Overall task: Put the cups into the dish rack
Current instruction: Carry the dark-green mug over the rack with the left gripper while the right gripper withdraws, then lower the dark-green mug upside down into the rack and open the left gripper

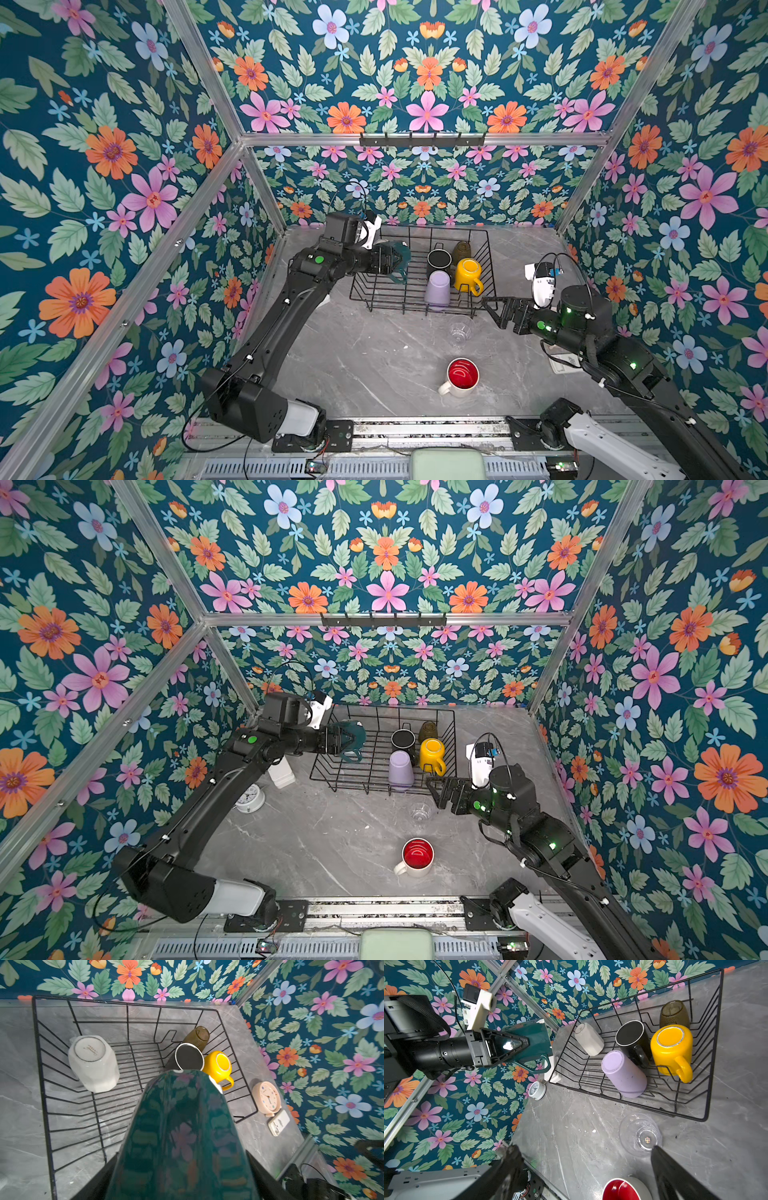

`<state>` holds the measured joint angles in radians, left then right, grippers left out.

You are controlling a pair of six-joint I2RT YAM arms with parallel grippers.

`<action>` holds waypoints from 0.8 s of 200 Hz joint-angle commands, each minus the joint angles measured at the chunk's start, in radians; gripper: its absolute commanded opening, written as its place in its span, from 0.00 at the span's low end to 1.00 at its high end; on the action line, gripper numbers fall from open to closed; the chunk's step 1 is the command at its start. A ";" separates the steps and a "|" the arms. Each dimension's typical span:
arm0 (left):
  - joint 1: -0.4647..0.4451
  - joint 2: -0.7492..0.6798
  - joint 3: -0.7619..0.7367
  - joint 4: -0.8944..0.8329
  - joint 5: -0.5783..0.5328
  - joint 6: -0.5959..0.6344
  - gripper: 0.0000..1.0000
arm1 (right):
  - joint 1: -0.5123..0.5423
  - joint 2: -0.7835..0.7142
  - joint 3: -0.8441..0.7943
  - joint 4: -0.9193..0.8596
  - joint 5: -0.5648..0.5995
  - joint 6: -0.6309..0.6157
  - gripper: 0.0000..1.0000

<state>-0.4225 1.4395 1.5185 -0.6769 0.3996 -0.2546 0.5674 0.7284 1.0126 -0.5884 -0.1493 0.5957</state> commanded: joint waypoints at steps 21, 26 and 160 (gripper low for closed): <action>-0.035 0.118 0.150 -0.071 -0.165 0.063 0.00 | 0.002 -0.020 -0.017 -0.014 0.020 -0.014 0.96; -0.040 0.136 0.169 -0.082 -0.183 0.070 0.00 | 0.001 -0.023 -0.020 -0.017 0.020 -0.014 0.96; -0.140 0.551 0.519 -0.231 -0.468 0.158 0.00 | 0.001 -0.098 -0.086 -0.048 0.019 0.014 0.96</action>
<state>-0.5537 1.9629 2.0060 -0.9211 0.0055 -0.1211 0.5682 0.6380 0.9329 -0.6388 -0.1287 0.5999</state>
